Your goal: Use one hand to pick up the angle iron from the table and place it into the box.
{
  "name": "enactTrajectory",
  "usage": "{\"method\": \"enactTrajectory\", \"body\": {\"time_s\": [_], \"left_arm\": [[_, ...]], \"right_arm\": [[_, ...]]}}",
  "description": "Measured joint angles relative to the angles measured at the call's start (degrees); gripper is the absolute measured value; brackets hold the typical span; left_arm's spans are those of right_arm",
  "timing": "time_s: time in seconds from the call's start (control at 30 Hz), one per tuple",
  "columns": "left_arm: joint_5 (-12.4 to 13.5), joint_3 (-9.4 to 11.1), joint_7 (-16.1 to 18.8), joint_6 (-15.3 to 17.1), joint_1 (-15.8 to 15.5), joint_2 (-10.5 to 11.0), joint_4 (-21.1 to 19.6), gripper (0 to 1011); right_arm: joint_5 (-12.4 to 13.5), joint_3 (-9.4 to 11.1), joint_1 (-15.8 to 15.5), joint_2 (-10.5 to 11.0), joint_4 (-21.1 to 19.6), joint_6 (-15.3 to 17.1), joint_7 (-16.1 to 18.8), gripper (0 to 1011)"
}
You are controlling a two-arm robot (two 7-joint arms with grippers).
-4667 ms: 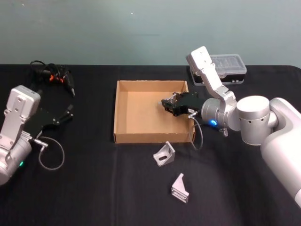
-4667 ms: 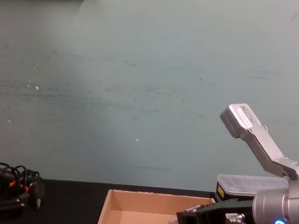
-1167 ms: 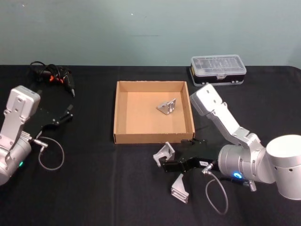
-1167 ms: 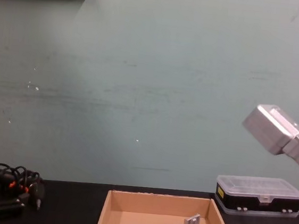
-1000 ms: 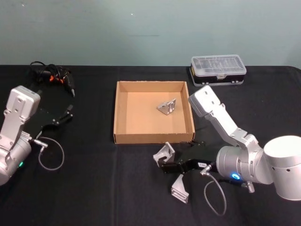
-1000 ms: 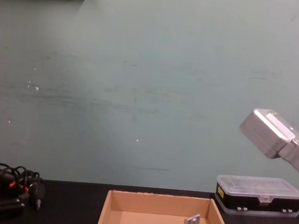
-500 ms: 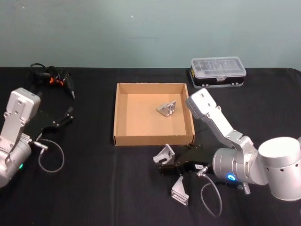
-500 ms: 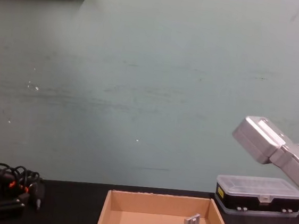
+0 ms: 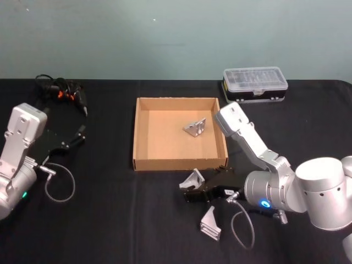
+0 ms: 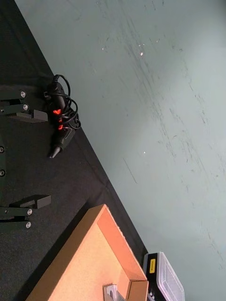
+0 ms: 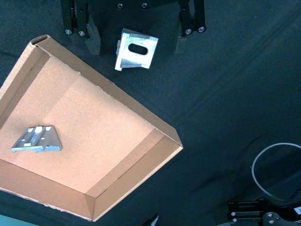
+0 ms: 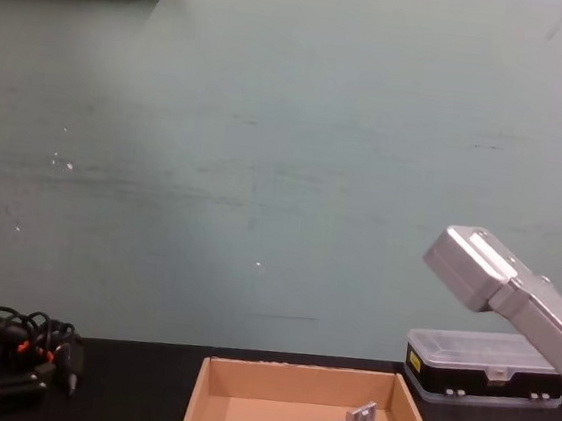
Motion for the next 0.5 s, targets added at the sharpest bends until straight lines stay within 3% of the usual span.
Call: {"method": "enactTrajectory", "body": {"time_s": [0.5], "left_arm": [[0.0,0.0,0.0,0.0,0.0,0.0,0.0,1011]], "right_arm": [[-0.7,0.3,0.7,-1.2,1.8,0.0,-0.5,1003]]}}
